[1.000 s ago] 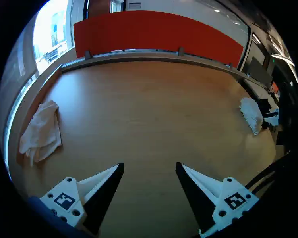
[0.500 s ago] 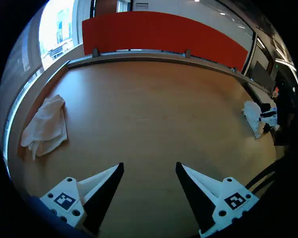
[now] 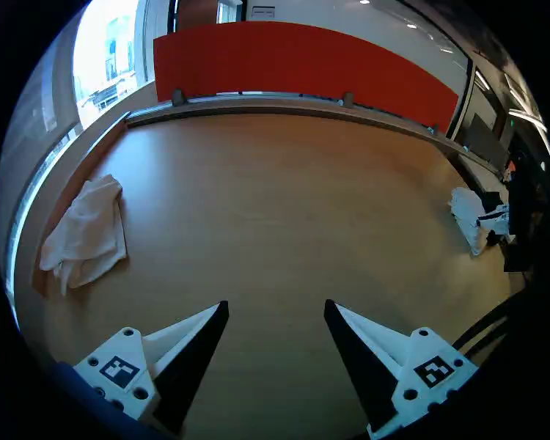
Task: Fold towel
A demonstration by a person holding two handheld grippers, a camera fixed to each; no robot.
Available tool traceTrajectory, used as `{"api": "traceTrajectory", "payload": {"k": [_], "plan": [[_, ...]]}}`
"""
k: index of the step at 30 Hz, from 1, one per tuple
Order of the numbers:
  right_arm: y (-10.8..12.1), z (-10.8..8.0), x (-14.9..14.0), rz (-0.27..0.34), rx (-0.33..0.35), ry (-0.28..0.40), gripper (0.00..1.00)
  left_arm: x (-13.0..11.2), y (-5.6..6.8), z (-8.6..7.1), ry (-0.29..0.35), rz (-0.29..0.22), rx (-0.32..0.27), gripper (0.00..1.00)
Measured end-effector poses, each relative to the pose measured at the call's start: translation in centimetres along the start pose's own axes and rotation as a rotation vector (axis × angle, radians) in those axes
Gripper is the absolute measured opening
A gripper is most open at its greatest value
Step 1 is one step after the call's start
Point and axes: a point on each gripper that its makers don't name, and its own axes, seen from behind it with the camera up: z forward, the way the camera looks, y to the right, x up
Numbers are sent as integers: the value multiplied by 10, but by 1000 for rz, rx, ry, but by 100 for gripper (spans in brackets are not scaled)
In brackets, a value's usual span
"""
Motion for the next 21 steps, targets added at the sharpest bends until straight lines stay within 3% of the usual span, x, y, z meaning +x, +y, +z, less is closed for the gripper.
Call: {"api": "traceTrajectory", "payload": {"k": [4,21], "plan": [[-1,-1,1,3,6,8,5,1,1,1,0,0,-3,97],[-8,-5,-10,-9,44,-12,8,1,5,5,-1,9,-4,97]]}}
